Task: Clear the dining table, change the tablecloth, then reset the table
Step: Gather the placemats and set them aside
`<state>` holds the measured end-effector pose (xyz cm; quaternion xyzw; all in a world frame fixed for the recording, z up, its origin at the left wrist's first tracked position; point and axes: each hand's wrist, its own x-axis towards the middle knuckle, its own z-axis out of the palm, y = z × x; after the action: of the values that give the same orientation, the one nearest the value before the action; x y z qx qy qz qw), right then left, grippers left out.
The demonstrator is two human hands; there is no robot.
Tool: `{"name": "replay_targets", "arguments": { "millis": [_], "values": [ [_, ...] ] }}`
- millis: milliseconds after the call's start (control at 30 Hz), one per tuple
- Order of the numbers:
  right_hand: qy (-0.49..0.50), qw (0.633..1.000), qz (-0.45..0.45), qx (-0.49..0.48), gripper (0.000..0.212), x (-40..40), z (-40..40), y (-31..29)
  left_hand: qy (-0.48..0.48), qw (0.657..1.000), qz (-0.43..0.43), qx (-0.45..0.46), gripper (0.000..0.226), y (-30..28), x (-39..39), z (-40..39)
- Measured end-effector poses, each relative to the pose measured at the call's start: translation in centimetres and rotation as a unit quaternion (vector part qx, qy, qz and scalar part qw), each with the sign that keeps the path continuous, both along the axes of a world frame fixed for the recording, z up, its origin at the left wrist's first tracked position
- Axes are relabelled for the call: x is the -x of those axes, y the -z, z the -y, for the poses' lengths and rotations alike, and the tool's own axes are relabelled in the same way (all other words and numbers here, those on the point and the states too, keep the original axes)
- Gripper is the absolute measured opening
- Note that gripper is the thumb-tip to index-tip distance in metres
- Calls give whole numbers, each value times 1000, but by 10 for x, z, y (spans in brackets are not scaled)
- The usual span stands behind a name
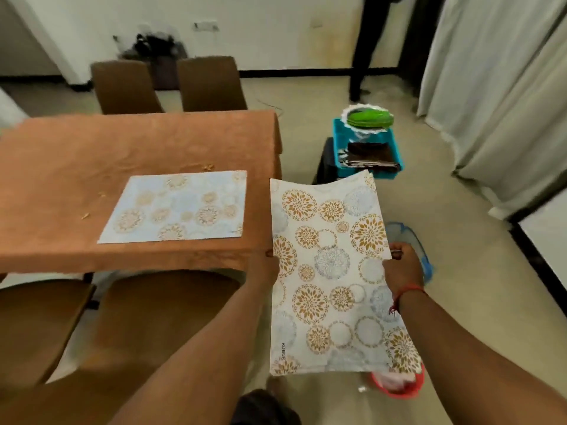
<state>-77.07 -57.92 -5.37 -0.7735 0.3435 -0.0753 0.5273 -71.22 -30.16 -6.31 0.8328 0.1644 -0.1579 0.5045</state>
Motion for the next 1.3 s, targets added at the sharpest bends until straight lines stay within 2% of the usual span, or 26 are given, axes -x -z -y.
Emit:
{"name": "replay_targets", "arguments": {
  "millis": [67,133,367,467,567,700,833,1067,1200,1300],
  "values": [
    [-38,999,4,2,35,-46,-14,-2,-49,999,7,8,20,1,-24,-16],
    [-72,997,-1,1,37,-96,-34,-1,-97,995,20,19,32,0,-53,-36],
    [-170,985,-1,4,29,-253,-116,-3,-180,984,16,-5,42,9,-148,-121],
    [-205,979,-2,2,28,-312,-161,-9,-221,975,13,-8,41,9,-181,-156],
    [-246,969,-18,13,37,-357,-203,-4,-267,964,-1,-5,40,12,-199,-187],
    [-328,943,-23,38,38,-421,-262,2,-359,933,-17,9,31,18,-218,-228],
    [-424,905,-29,32,34,-474,-327,18,-459,887,-36,31,29,27,-220,-257],
    [-586,807,-43,53,43,-533,-416,35,-628,767,-42,127,21,44,-221,-263],
    [-651,745,-57,137,50,-552,-439,45,-654,743,-73,122,16,54,-229,-239],
    [-669,711,-67,207,53,-559,-449,56,-686,716,-94,95,22,59,-238,-226]
  ]
}}
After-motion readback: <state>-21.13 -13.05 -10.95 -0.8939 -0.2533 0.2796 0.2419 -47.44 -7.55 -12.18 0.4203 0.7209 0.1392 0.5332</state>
